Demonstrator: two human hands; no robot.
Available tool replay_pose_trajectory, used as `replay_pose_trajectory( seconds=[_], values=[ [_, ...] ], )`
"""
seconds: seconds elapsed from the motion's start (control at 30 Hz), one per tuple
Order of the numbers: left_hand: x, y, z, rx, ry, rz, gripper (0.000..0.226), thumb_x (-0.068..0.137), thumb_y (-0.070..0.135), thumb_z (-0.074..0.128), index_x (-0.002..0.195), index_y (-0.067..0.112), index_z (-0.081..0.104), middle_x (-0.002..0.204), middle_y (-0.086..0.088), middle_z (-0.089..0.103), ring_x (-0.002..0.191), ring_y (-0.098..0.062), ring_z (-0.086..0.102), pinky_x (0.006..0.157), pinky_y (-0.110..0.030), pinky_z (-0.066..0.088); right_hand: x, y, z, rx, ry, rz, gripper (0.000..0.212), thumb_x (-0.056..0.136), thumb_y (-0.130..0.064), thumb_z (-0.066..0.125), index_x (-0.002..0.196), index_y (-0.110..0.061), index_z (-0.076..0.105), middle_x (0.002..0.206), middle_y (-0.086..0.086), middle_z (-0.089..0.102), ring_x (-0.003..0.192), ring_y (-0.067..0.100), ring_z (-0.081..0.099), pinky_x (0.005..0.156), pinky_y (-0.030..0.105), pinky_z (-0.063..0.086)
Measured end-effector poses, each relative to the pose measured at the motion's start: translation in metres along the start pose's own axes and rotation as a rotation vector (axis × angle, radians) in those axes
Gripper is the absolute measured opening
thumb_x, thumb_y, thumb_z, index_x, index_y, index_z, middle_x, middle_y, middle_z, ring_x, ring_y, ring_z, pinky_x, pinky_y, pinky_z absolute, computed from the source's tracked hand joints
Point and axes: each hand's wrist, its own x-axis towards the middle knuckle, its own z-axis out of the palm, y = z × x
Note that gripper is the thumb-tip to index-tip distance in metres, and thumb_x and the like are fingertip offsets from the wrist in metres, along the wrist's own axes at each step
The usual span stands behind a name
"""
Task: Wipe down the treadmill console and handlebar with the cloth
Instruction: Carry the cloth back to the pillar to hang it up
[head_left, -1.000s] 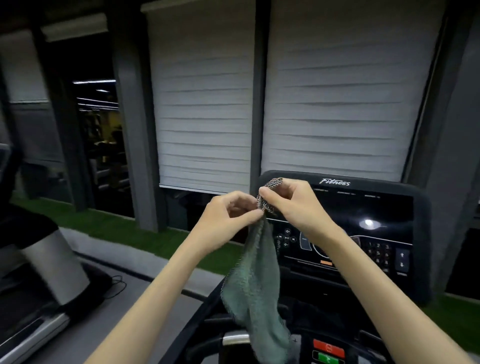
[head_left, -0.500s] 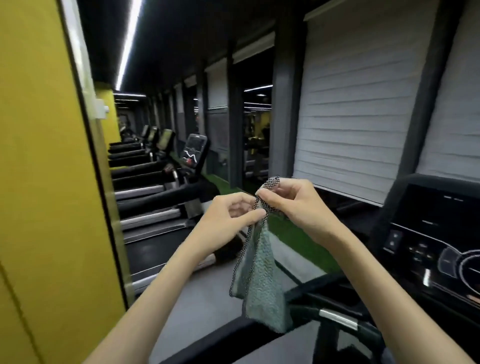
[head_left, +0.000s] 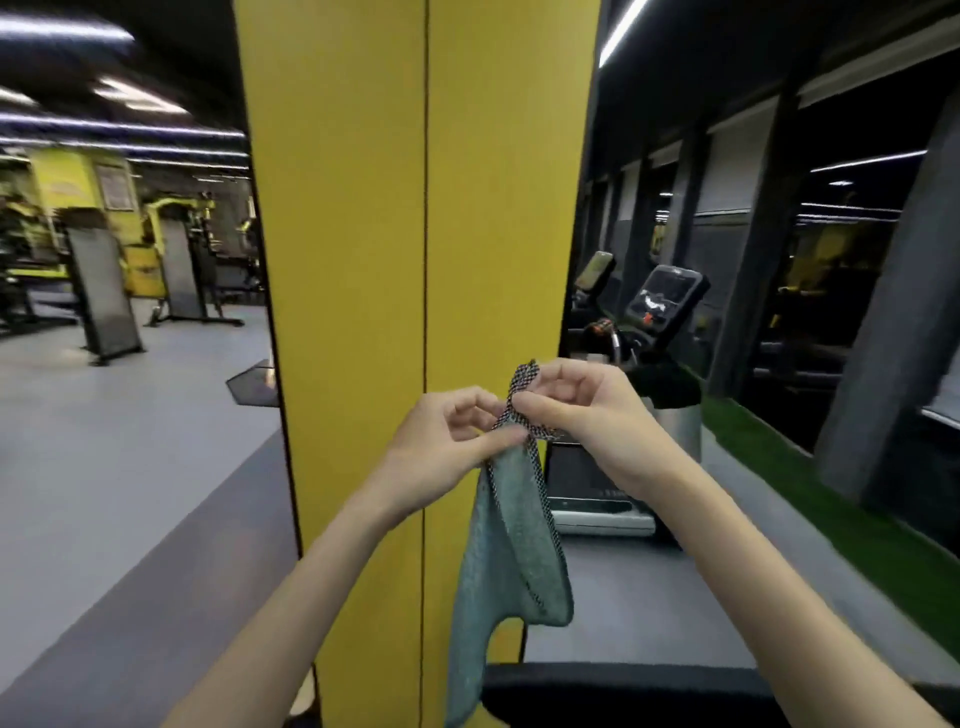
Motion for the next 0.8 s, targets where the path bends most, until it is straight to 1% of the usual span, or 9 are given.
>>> replay_pose_trajectory(
  seconds=[0.07,0.13,0.23,0.4,0.47,0.53,0.6,0.73,0.8],
  values=[
    [-0.026,-0.015,-0.052,0.029,0.048,-0.017,0.027,0.074,0.039,0.08,0.084,0.018,0.066,0.076,0.011,0.061,0.073,-0.008,0.058,0.073,-0.024,0.047,0.014,0.014,0.055,0.046,-0.053,0.001,0.009,0.084,-0.005,0.068,0.079,-0.012,0.065,0.069,0.002,0.065,0.067,0.016,0.051,0.062,0.024,0.04],
    [-0.051,-0.028,-0.098,0.05,0.102,-0.031,0.023,0.071,0.04,0.077,0.076,0.022,0.063,0.074,0.011,0.06,0.071,-0.01,0.057,0.071,-0.023,0.046,0.027,0.029,0.11,0.116,-0.11,0.006,0.005,0.082,-0.011,0.068,0.079,-0.013,0.065,0.067,-0.004,0.064,0.062,0.008,0.053,0.06,0.017,0.042],
    [-0.081,-0.05,-0.165,0.087,0.209,-0.084,0.016,0.077,0.028,0.078,0.076,0.023,0.063,0.074,0.01,0.06,0.07,-0.01,0.057,0.069,-0.021,0.046,0.052,0.045,0.187,0.204,-0.211,0.011,0.004,0.076,-0.021,0.069,0.073,-0.024,0.067,0.067,-0.006,0.063,0.062,0.007,0.052,0.061,0.016,0.041],
    [-0.114,-0.075,-0.26,0.166,0.345,-0.164,0.016,0.08,0.025,0.08,0.074,0.025,0.065,0.076,0.009,0.064,0.073,-0.01,0.06,0.073,-0.024,0.047,0.099,0.067,0.293,0.311,-0.342,0.042,0.012,0.083,-0.011,0.069,0.077,-0.02,0.067,0.072,-0.001,0.062,0.067,0.009,0.053,0.064,0.018,0.042],
    [-0.121,-0.083,-0.291,0.186,0.383,-0.18,0.018,0.081,0.019,0.078,0.073,0.025,0.064,0.075,0.008,0.064,0.07,-0.008,0.059,0.07,-0.019,0.046,0.118,0.078,0.328,0.341,-0.395,0.047,0.013,0.084,-0.01,0.069,0.078,-0.021,0.068,0.074,0.0,0.062,0.068,0.01,0.054,0.064,0.018,0.043],
    [-0.124,-0.092,-0.32,0.21,0.427,-0.204,0.019,0.082,0.014,0.077,0.073,0.023,0.063,0.073,0.012,0.061,0.063,-0.003,0.055,0.065,-0.013,0.043,0.139,0.089,0.359,0.368,-0.432,0.049,0.009,0.086,-0.008,0.067,0.081,-0.015,0.066,0.073,0.0,0.062,0.068,0.011,0.053,0.064,0.018,0.042],
    [-0.126,-0.103,-0.349,0.229,0.473,-0.245,0.014,0.083,0.013,0.076,0.078,0.019,0.064,0.078,0.009,0.06,0.061,-0.003,0.054,0.064,-0.01,0.042,0.16,0.1,0.389,0.388,-0.462,0.047,0.006,0.087,-0.006,0.064,0.085,-0.011,0.063,0.071,-0.003,0.061,0.067,0.01,0.052,0.063,0.018,0.042],
    [-0.125,-0.128,-0.403,0.282,0.562,-0.283,0.013,0.084,0.013,0.076,0.08,0.014,0.064,0.079,0.002,0.062,0.061,-0.01,0.052,0.062,-0.013,0.042,0.197,0.125,0.449,0.456,-0.49,0.006,0.01,0.087,-0.009,0.068,0.095,-0.009,0.064,0.073,-0.003,0.062,0.074,0.015,0.057,0.07,0.023,0.046],
    [-0.124,-0.141,-0.432,0.318,0.599,-0.306,0.009,0.085,0.017,0.076,0.083,0.013,0.068,0.083,-0.006,0.069,0.063,-0.014,0.056,0.065,-0.02,0.045,0.216,0.139,0.483,0.475,-0.485,-0.025,0.017,0.08,-0.018,0.075,0.089,-0.011,0.063,0.069,-0.006,0.059,0.072,0.014,0.055,0.069,0.024,0.044]
  ],
)
